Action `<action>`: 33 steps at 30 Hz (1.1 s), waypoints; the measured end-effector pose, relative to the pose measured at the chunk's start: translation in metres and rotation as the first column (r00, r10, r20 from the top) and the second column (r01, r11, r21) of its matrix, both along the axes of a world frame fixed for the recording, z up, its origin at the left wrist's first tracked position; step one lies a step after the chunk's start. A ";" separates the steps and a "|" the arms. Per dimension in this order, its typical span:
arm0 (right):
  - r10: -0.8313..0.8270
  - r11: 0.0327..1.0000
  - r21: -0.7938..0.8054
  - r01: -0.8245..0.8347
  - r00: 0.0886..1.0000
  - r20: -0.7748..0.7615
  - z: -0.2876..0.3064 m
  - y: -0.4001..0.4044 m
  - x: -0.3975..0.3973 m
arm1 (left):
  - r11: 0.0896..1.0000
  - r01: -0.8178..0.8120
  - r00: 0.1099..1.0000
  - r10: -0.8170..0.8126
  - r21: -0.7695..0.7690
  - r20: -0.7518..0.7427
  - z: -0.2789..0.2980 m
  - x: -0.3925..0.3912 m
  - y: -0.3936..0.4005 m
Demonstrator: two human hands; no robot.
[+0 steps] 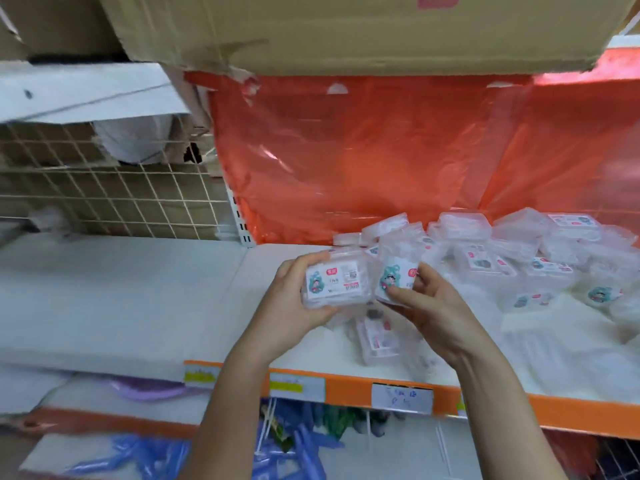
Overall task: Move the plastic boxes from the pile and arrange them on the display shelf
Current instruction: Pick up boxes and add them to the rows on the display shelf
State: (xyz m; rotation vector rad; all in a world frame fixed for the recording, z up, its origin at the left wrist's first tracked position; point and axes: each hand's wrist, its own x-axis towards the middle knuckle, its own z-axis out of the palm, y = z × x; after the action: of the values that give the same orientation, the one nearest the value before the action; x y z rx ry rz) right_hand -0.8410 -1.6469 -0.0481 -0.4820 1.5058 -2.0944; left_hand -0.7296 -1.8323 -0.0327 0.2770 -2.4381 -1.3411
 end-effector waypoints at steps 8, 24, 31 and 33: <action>0.195 0.981 -0.006 -0.195 0.980 -0.028 0.003 -0.137 0.074 | 0.962 -0.102 0.994 0.106 -0.253 0.001 0.011 0.096 -0.130; 0.387 0.916 0.116 -0.384 0.922 -0.004 -0.014 -0.389 0.162 | 0.864 -0.289 0.938 0.342 -0.413 0.059 -0.005 0.234 -0.341; 0.460 0.870 0.214 -0.444 0.887 -0.031 -0.028 -0.497 0.155 | 0.837 -0.294 0.910 0.393 -0.462 0.134 -0.015 0.248 -0.444; 0.464 0.867 0.224 -0.445 0.885 -0.040 -0.024 -0.525 0.152 | 0.837 -0.292 0.911 0.391 -0.463 0.133 -0.013 0.244 -0.473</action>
State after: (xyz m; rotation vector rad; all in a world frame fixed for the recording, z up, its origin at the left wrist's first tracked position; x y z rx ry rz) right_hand -0.6894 -2.1722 -0.0719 -0.7790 1.4678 -1.5484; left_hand -0.4860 -2.3052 -0.0462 0.7410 -2.6202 -0.6164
